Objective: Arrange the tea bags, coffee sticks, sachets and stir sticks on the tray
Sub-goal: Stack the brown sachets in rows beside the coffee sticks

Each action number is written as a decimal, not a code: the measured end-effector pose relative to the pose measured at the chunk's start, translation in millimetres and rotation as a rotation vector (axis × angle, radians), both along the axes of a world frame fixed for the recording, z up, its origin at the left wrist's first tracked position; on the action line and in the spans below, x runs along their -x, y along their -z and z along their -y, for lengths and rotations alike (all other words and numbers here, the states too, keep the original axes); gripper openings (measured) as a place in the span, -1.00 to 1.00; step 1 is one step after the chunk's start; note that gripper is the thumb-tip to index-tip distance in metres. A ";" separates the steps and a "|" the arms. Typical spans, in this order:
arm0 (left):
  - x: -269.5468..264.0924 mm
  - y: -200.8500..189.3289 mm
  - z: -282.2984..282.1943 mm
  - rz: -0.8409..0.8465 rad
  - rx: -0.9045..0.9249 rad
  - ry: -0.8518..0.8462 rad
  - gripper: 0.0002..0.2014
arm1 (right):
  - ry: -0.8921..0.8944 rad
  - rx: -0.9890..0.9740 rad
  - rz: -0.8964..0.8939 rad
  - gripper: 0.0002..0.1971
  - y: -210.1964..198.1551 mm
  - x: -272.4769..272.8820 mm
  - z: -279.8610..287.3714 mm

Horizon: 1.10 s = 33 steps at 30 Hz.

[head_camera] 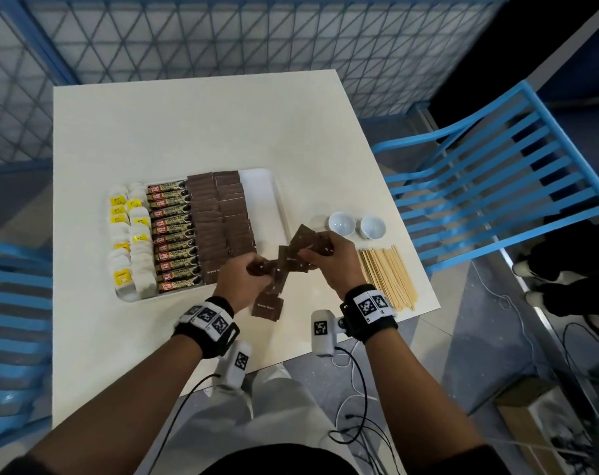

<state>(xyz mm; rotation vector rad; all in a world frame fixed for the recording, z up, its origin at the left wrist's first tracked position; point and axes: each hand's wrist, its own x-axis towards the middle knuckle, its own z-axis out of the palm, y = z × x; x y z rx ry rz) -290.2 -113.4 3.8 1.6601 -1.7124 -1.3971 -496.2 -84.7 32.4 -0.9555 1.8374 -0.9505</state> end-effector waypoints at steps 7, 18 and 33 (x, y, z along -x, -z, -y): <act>-14.5 -20.9 30.6 -0.596 -0.540 -0.342 -0.83 | -0.088 0.023 0.073 -0.65 -1.2 -45.3 25.8; -57.7 -41.3 42.7 -1.036 -0.779 -0.506 -0.57 | -0.174 -0.003 0.153 -0.66 1.2 -96.0 55.5; -73.8 -27.3 53.9 -0.897 -0.698 -0.619 -0.78 | -0.410 -0.007 -0.036 -0.37 6.6 -117.7 90.6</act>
